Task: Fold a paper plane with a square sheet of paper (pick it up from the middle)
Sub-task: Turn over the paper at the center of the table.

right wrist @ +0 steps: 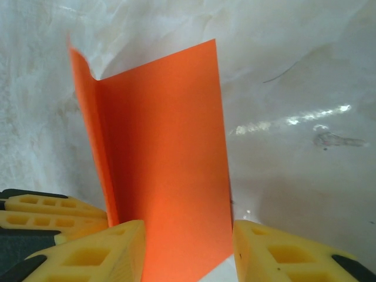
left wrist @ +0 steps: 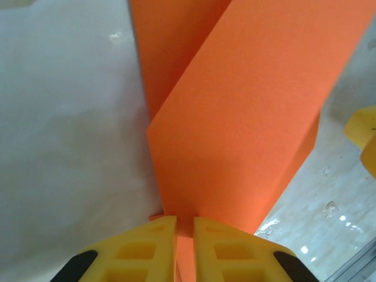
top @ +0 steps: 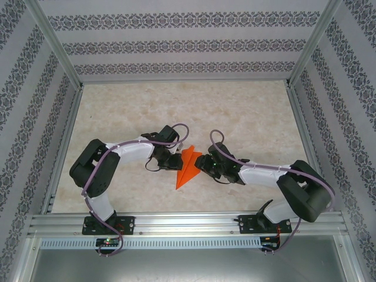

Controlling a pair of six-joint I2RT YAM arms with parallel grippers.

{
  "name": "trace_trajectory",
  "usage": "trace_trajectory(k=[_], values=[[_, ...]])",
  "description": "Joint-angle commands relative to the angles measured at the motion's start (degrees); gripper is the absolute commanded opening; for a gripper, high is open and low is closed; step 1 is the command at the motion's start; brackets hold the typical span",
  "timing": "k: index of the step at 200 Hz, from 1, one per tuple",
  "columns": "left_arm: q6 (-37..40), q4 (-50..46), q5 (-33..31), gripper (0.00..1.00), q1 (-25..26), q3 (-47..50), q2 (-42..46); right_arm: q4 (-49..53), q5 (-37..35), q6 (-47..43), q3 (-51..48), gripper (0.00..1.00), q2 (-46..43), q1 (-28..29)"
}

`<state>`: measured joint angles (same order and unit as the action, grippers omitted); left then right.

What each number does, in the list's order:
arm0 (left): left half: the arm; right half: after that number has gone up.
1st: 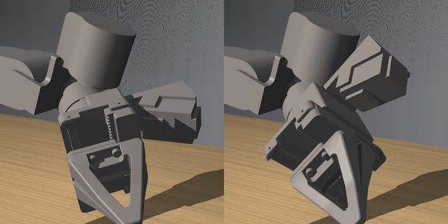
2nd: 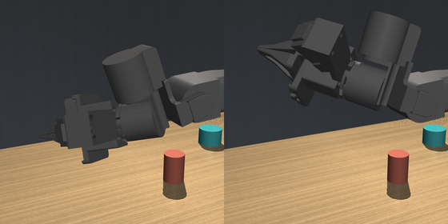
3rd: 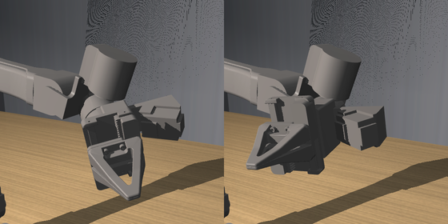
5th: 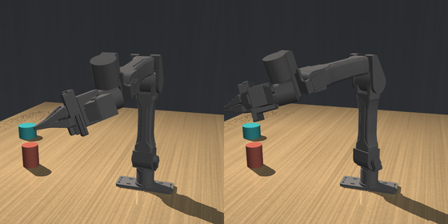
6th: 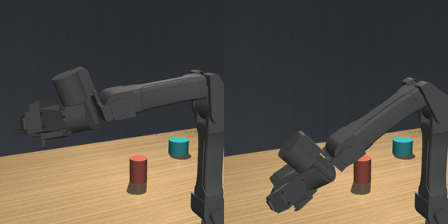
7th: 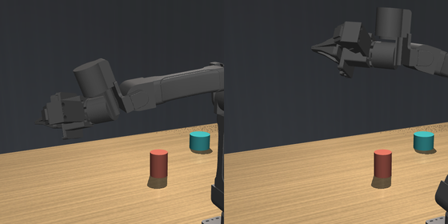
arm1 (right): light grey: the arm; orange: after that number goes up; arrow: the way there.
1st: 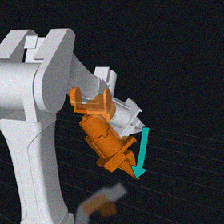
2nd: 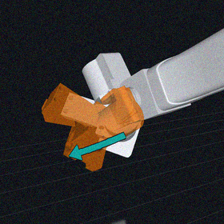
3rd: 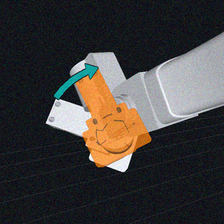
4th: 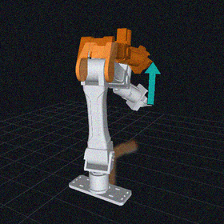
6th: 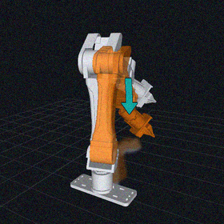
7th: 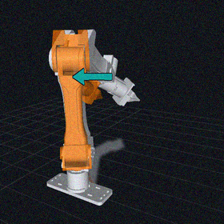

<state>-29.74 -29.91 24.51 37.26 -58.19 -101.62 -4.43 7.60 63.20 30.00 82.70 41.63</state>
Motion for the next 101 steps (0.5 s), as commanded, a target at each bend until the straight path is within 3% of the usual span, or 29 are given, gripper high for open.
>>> trace_trajectory(k=[1, 101], values=[[1.7, -0.3, -0.5, 0.17, 0.6, -1.3, -0.8, -2.4, 1.0, 0.7, 1.4, 0.44, 1.3, 0.7], [2.1, -0.2, 0.4, 0.19, 0.6, -1.3, -2.8, -3.7, 1.1, 1.3, 1.3, 0.43, 3.8, 0.7]])
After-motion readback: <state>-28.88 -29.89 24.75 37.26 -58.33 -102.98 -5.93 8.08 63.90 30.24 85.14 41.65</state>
